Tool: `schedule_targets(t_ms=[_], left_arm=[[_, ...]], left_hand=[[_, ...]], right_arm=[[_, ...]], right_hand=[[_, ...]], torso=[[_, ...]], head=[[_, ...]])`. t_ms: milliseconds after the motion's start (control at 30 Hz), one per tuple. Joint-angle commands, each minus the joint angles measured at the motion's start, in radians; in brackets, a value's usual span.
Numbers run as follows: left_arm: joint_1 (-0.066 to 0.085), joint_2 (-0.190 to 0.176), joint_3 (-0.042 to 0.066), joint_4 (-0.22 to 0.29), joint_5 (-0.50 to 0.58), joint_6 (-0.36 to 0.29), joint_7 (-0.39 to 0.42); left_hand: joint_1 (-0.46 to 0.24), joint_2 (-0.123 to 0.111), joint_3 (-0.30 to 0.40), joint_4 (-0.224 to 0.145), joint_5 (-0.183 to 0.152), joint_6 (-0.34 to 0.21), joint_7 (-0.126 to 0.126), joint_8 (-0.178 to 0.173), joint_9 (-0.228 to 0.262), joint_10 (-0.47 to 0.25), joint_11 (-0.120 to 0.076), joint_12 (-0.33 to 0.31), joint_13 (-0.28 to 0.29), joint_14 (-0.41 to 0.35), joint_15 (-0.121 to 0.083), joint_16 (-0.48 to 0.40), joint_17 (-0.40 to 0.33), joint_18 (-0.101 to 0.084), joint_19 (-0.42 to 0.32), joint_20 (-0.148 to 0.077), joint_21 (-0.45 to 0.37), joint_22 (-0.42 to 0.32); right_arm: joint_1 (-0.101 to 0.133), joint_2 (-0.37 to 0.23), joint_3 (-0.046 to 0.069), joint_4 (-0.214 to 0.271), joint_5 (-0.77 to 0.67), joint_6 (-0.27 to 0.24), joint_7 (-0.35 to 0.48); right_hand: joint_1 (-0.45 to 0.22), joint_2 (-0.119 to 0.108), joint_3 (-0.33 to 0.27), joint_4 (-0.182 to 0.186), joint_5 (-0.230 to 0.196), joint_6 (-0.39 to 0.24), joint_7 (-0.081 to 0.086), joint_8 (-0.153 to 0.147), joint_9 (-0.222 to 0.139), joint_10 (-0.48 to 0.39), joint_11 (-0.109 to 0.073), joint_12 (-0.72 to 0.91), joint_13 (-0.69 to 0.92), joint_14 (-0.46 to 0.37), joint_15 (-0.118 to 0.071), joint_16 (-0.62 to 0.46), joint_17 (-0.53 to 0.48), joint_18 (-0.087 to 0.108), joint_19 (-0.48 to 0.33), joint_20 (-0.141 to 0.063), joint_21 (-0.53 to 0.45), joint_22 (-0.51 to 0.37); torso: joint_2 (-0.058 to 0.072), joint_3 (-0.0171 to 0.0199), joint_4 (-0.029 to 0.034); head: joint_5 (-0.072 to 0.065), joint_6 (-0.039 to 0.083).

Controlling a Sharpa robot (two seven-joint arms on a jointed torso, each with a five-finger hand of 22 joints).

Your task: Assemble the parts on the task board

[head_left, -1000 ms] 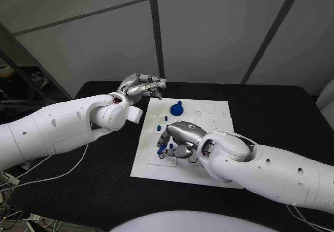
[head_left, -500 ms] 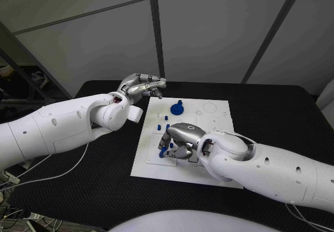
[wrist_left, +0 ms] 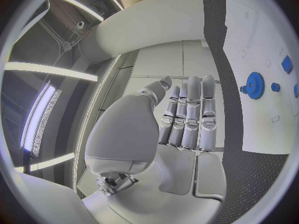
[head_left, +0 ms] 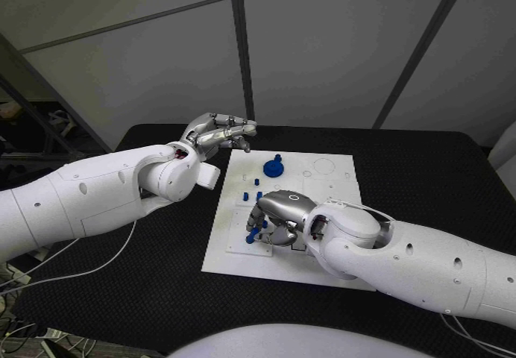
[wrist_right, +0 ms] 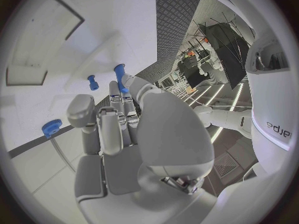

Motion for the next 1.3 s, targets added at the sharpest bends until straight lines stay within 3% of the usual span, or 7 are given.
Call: schedule_targets(t_ms=[33, 267, 667, 867, 1300], left_arm=[[0.001, 0.0, 0.001, 0.001, 0.001, 0.012, 0.002], [0.001, 0.0, 0.001, 0.001, 0.001, 0.013, 0.0], [0.001, 0.0, 0.001, 0.001, 0.001, 0.015, -0.003], [0.001, 0.001, 0.001, 0.0, 0.001, 0.015, -0.005], [0.001, 0.002, 0.001, -0.002, 0.001, 0.014, -0.011]], left_hand=[[0.002, 0.006, -0.007, -0.001, 0.001, -0.005, 0.001, -0.005, -0.001, -0.006, -0.001, 0.005, -0.001, -0.007, -0.002, -0.005, -0.002, -0.003, 0.005, 0.001, -0.007, -0.001], [0.002, 0.006, -0.007, -0.001, 0.001, -0.005, 0.001, -0.005, -0.001, -0.006, -0.001, 0.005, -0.001, -0.007, -0.002, -0.005, -0.002, -0.003, 0.005, 0.001, -0.007, -0.001], [0.002, 0.01, -0.007, 0.0, 0.002, -0.005, 0.001, -0.004, -0.001, -0.006, -0.001, 0.005, -0.001, -0.007, -0.002, -0.006, -0.002, -0.002, 0.005, 0.001, -0.008, -0.003], [0.002, 0.01, -0.007, 0.0, 0.002, -0.005, 0.001, -0.004, -0.001, -0.006, -0.001, 0.005, -0.001, -0.007, -0.002, -0.006, -0.002, -0.002, 0.005, 0.001, -0.008, -0.003], [0.002, 0.011, -0.007, 0.001, 0.002, -0.005, 0.001, -0.004, -0.001, -0.007, -0.001, 0.006, -0.001, -0.007, -0.002, -0.006, -0.003, -0.002, 0.006, 0.001, -0.009, -0.003]], right_arm=[[0.001, 0.003, 0.0, -0.001, -0.034, 0.009, -0.019], [0.001, 0.01, -0.001, -0.008, -0.025, 0.024, 0.001], [0.001, 0.014, -0.01, -0.013, 0.002, 0.031, 0.034], [0.001, 0.013, -0.012, -0.012, 0.007, 0.014, 0.048], [0.001, 0.003, -0.013, 0.0, 0.013, -0.012, 0.058]], right_hand=[[-0.001, 0.006, -0.001, -0.003, 0.006, 0.005, 0.001, 0.003, 0.0, 0.005, 0.0, 0.002, -0.002, 0.048, -0.004, 0.001, -0.001, -0.011, -0.003, -0.001, 0.0, -0.001], [-0.009, 0.001, -0.006, -0.003, 0.005, -0.002, 0.003, -0.001, 0.0, -0.001, 0.002, -0.004, 0.0, 0.047, -0.002, -0.001, -0.004, -0.01, -0.007, 0.001, -0.003, -0.004], [-0.053, -0.038, -0.013, 0.011, 0.023, -0.1, 0.039, -0.06, -0.02, -0.135, 0.05, -0.097, -0.044, 0.042, 0.037, -0.006, -0.015, -0.001, -0.046, 0.035, -0.036, -0.05], [-0.058, -0.049, -0.024, 0.009, 0.023, -0.135, 0.04, -0.067, -0.027, -0.172, 0.056, -0.107, -0.055, 0.035, 0.043, -0.015, -0.031, 0.005, -0.063, 0.043, -0.053, -0.073], [-0.057, -0.051, -0.033, 0.006, 0.025, -0.172, 0.032, -0.068, -0.034, -0.178, 0.054, -0.099, -0.057, 0.034, 0.042, -0.015, -0.033, 0.006, -0.065, 0.044, -0.056, -0.075]], torso=[[0.0, 0.0, 0.0003], [0.0, -0.0002, -0.0002], [0.0, -0.0002, 0.0007], [0.0, 0.0009, -0.0009], [0.0, 0.0009, -0.0008]], head=[[-0.001, 0.0], [-0.001, 0.003], [-0.005, 0.003], [-0.005, 0.004], [-0.004, 0.004]])
